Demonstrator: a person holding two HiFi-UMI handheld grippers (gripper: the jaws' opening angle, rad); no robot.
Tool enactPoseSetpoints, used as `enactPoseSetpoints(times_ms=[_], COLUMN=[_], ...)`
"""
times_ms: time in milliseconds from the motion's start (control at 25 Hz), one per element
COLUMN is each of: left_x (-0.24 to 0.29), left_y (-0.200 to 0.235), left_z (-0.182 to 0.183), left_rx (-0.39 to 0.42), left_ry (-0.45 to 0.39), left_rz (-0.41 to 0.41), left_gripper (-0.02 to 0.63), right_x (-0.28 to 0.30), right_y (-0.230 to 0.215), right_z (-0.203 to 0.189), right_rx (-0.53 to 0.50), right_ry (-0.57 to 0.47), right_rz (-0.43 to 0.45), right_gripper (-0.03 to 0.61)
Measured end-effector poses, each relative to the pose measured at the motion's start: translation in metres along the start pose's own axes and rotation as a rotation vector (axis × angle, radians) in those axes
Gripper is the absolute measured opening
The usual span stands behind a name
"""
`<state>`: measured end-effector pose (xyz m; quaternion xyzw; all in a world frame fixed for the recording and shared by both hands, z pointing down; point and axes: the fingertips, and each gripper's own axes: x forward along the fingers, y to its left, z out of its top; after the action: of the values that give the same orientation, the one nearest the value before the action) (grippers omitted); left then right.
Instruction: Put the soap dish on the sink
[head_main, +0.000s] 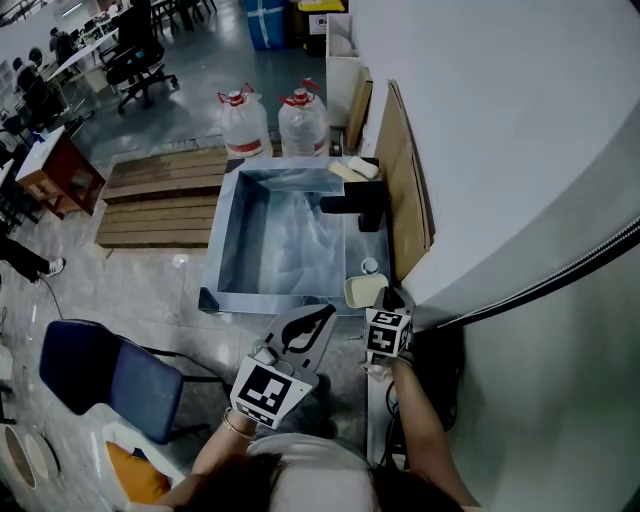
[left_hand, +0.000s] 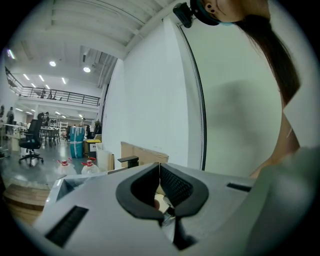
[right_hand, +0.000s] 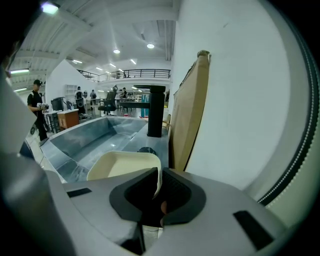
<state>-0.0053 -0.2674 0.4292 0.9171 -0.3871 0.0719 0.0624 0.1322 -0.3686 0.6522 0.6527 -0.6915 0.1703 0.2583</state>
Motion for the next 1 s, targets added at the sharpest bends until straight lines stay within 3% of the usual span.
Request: enactPoseSetpoints(times_ms=[320, 480, 680, 840, 1000], left_x=[-0.004, -0.008, -0.013, -0.018, -0.023], left_y=[-0.002, -0.004, -0.007, -0.009, -0.012], left_z=[0.009, 0.011, 0.012, 0.014, 0.021], left_rx=[0.087, 0.061, 0.085, 0.047, 0.102], left_ry=[-0.035, -0.030, -0.043, -0.039, -0.076], left_rz=[-0.021, -0.010, -0.008, 0.007, -0.001], left_gripper=[0.009, 0.009, 0.009, 0.009, 0.009], right_x=[-0.013, -0.023, -0.040, -0.053, -0.074], right_y=[0.003, 0.006, 0.005, 0.009, 0.014], right_z=[0.008, 0.015, 0.025, 0.037, 0.051], right_rx=[-0.010, -0.022, -0.022, -0.006, -0.010], right_ry=[-0.019, -0.051, -0.102, -0.173, -0.222], right_rz=[0.015, 0.022, 0.013, 0.040, 0.055], right_gripper=[0.049, 0.077, 0.080, 0.080, 0.063])
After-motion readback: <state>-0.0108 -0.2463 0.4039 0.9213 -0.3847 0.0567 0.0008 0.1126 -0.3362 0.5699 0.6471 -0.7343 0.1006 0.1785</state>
